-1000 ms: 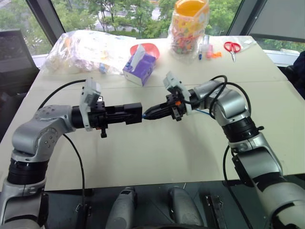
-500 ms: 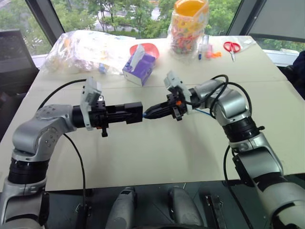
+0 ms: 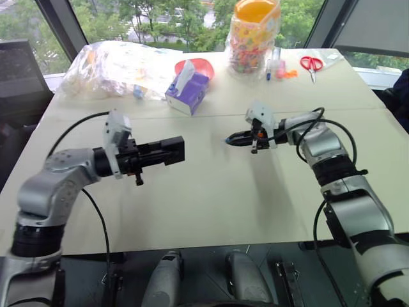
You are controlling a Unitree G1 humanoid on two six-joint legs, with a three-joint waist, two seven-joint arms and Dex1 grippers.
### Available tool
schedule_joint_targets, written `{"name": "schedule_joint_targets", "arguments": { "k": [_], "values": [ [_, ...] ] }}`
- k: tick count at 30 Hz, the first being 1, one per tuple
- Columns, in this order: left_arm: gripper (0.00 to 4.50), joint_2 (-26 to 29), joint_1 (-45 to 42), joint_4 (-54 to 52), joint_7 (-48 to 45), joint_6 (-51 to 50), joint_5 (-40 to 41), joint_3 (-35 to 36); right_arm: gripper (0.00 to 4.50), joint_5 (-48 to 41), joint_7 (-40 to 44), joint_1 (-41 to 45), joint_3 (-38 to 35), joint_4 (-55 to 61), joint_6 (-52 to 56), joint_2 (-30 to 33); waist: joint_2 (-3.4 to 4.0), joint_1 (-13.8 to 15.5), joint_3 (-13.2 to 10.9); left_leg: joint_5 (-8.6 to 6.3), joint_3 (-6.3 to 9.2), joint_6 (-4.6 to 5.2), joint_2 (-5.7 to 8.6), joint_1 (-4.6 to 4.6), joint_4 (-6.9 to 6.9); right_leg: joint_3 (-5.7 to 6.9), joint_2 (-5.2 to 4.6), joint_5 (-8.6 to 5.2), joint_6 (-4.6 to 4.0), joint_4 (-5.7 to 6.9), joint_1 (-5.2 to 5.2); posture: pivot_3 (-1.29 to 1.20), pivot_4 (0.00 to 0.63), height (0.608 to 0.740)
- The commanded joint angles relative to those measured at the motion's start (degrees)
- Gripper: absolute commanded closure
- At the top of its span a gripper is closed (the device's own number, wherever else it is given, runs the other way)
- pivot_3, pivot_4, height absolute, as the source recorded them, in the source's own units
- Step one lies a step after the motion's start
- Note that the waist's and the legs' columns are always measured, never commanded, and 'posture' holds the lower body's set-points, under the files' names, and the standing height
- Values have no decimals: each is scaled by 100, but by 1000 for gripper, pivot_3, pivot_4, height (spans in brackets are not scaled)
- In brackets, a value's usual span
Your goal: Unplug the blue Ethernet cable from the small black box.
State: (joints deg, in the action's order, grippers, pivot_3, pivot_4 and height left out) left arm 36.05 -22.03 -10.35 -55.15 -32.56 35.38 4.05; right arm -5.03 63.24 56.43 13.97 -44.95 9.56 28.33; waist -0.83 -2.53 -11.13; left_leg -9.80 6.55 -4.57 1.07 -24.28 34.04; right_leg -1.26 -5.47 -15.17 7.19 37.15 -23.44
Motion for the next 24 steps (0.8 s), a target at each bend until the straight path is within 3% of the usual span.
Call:
{"name": "schedule_joint_targets", "arguments": {
  "k": [1, 2, 3, 9, 10, 19, 24],
  "values": [
    [4013, -393, -192, 315, 294, 646, -523, -272, 4447, 121, -608, 236, -320, -411, -430, -169, 0, 0, 0, 0, 1, 0, 0, -1, 0, 0, 0, 0, 1, 0, -1, 0, 150, 726],
    [4013, -537, -234, 441, 351, 810, -657, -359, 3615, 150, -707, 227, -360, -475, -499, -185, 0, 4, 0, 0, 0, 0, 0, -2, -1, 0, 0, 0, 1, -1, -1, 0, 150, 726],
    [4013, -679, -287, 608, 426, 999, -802, -424, 3284, 159, -807, 222, -415, -515, -509, -196, 0, 5, 0, 0, 1, 0, 0, -2, -1, 0, 0, 0, 2, -1, -1, 0, 150, 726],
    [4013, -1320, -649, 1699, 798, 2033, -1550, -625, 260, -5, -977, 42, -783, -146, -161, -127, 0, 14, 0, 0, 1, 0, 2, -3, 0, 1, 0, 1, 3, 0, 0, 0, 150, 726],
    [4013, -1410, -704, 1845, 829, 2149, -1626, -647, 70, -71, -884, -44, -835, 83, -21, -89, 0, 14, 0, 0, 2, 0, 2, -3, 0, 1, 0, 1, 4, 1, 0, 0, 150, 726],
    [4013, -1912, -894, 2932, 985, 2844, -2210, -859, 70, -852, -402, -1346, -1118, 3043, 1723, 372, 0, 14, 0, 0, 2, 1, 2, -3, 2, 1, 0, 5, 12, 6, -1, 0, 150, 726],
    [4013, -2031, -920, 3401, 966, 3090, -2353, -853, 70, -1067, -575, -1866, -1194, 3982, 2288, 459, 0, 13, 0, 0, 3, 1, 2, -3, 11, 1, 0, 5, 13, 6, 1, 0, 150, 726]
  ]
}}
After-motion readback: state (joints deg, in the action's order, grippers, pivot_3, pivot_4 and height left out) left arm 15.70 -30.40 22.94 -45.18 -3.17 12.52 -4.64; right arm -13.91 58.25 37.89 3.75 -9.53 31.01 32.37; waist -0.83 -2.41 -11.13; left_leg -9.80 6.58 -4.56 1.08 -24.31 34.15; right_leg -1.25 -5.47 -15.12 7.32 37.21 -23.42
